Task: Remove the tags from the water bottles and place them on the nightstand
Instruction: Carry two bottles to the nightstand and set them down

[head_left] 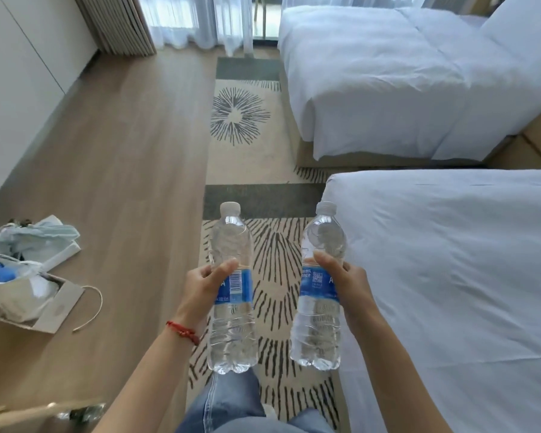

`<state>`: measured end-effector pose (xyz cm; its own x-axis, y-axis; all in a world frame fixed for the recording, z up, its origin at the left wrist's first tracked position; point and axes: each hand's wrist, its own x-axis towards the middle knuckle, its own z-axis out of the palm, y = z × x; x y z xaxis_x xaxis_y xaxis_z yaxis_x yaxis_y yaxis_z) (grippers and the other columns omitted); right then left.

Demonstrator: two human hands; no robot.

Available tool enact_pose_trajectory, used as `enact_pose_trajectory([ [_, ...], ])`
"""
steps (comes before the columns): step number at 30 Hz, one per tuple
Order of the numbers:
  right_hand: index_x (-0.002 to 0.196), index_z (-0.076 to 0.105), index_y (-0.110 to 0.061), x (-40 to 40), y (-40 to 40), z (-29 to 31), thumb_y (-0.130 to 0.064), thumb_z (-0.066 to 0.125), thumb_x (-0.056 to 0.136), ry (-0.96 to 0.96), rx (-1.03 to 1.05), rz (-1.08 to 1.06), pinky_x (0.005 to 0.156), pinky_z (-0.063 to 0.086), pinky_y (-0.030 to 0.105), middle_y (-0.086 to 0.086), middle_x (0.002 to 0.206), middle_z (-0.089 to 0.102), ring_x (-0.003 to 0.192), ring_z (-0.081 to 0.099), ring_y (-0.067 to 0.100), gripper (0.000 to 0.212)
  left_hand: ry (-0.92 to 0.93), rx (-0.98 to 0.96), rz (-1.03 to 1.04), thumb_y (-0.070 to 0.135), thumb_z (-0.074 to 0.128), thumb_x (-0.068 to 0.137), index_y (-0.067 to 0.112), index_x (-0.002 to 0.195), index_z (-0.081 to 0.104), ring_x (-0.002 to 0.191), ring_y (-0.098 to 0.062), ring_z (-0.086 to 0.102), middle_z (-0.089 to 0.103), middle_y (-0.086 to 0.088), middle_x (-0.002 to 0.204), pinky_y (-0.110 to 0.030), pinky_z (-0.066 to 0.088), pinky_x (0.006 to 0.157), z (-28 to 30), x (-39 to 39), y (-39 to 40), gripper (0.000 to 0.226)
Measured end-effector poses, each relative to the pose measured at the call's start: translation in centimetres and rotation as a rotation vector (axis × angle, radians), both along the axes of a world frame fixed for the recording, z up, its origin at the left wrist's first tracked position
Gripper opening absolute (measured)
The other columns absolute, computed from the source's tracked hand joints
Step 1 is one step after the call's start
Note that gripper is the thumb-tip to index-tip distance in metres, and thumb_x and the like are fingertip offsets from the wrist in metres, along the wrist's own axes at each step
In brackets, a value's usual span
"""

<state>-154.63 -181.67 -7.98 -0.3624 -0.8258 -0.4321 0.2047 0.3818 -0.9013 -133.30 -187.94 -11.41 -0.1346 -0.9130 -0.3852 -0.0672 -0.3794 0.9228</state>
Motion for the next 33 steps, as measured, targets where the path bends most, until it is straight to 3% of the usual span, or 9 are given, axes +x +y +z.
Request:
enact_pose_trajectory([
  [3,0.09,0.065,-0.004,-1.6,-6.7,-1.0,-0.044,0.07,0.057,0.011,-0.008,-0.023,0.05,0.051,0.02,0.01,0.075,0.069,0.058,0.068,0.016,0.053,0.005,0.009,0.013,0.057,0.07,0.041,0.007,0.079,0.068,0.053,-0.011,0.064,0.069,-0.001,0.059,-0.018,0.049,0.047,-0.8,-1.7,-6.9,0.063],
  [7,0.086,0.065,-0.007,-3.7,-16.1,-1.8,-0.032,0.069,0.073,0.011,-0.002,-0.056,0.052,0.053,0.021,0.011,0.076,0.067,0.057,0.067,0.014,0.028,-0.005,0.001,0.001,0.058,0.069,0.043,0.006,0.081,0.069,0.058,-0.015,0.065,0.069,-0.006,0.068,-0.024,0.051,0.054,-1.2,-3.6,-16.6,0.064],
  [13,0.087,0.065,-0.009,-7.1,-28.4,-1.1,-0.031,0.069,0.074,0.004,-0.015,-0.073,0.05,0.052,0.02,0.002,0.066,0.069,0.056,0.068,0.013,0.026,-0.001,-0.014,-0.059,0.057,0.068,0.044,0.003,0.081,0.068,0.055,-0.012,0.064,0.068,-0.004,0.066,-0.02,0.051,0.052,0.2,-7.1,-30.0,0.065],
  [16,0.086,0.065,-0.009,-9.1,-33.2,-1.0,-0.037,0.07,0.065,-0.021,-0.023,-0.088,0.047,0.05,0.018,-0.001,0.061,0.07,0.056,0.068,0.012,0.036,-0.001,0.007,-0.07,0.057,0.068,0.043,0.007,0.079,0.068,0.053,-0.008,0.063,0.067,0.002,0.059,-0.018,0.05,0.049,0.5,-9.2,-35.2,0.061],
  [20,0.092,0.063,0.004,-12.6,-39.7,-1.9,-0.043,0.071,0.06,-0.006,-0.022,-0.122,0.05,0.052,0.02,0.006,0.071,0.068,0.058,0.067,0.014,0.058,-0.003,0.036,-0.095,0.056,0.067,0.042,0.011,0.074,0.067,0.049,-0.006,0.061,0.066,0.005,0.053,-0.016,0.048,0.046,0.1,-12.8,-41.8,0.056],
  [22,0.09,0.065,0.002,-14.8,-43.1,-2.6,-0.046,0.072,0.058,0.014,-0.019,-0.114,0.054,0.054,0.022,0.005,0.071,0.068,0.06,0.067,0.015,0.058,-0.003,0.042,-0.096,0.056,0.068,0.042,0.01,0.074,0.068,0.05,-0.006,0.061,0.066,0.004,0.054,-0.016,0.049,0.047,-0.2,-15.0,-45.2,0.056],
  [25,0.086,0.066,-0.005,-18.8,-48.5,-3.5,-0.037,0.073,0.068,0.003,-0.013,-0.119,0.056,0.054,0.023,0.004,0.07,0.069,0.062,0.067,0.015,0.038,-0.005,0.046,-0.086,0.051,0.071,0.046,0.002,0.082,0.067,0.057,-0.014,0.062,0.066,-0.004,0.064,-0.023,0.05,0.054,-0.7,-19.0,-50.5,0.061],
  [29,0.08,0.065,-0.009,-24.2,-55.1,-3.1,-0.032,0.071,0.072,0.004,-0.024,-0.126,0.051,0.053,0.018,-0.001,0.065,0.069,0.058,0.067,0.011,0.025,0.034,0.047,-0.091,0.05,0.072,0.047,-0.014,0.099,0.058,0.069,-0.026,0.061,0.063,-0.021,0.082,-0.036,0.049,0.067,-0.1,-24.7,-57.0,0.084],
  [33,0.084,0.066,-0.01,-28.8,-59.9,-2.0,-0.036,0.07,0.068,-0.001,-0.053,-0.143,0.049,0.051,0.017,-0.004,0.064,0.071,0.059,0.069,0.009,0.031,0.038,0.049,-0.116,0.055,0.07,0.042,-0.012,0.101,0.058,0.07,-0.027,0.059,0.062,-0.019,0.081,-0.037,0.048,0.068,1.0,-29.6,-62.5,0.09],
])
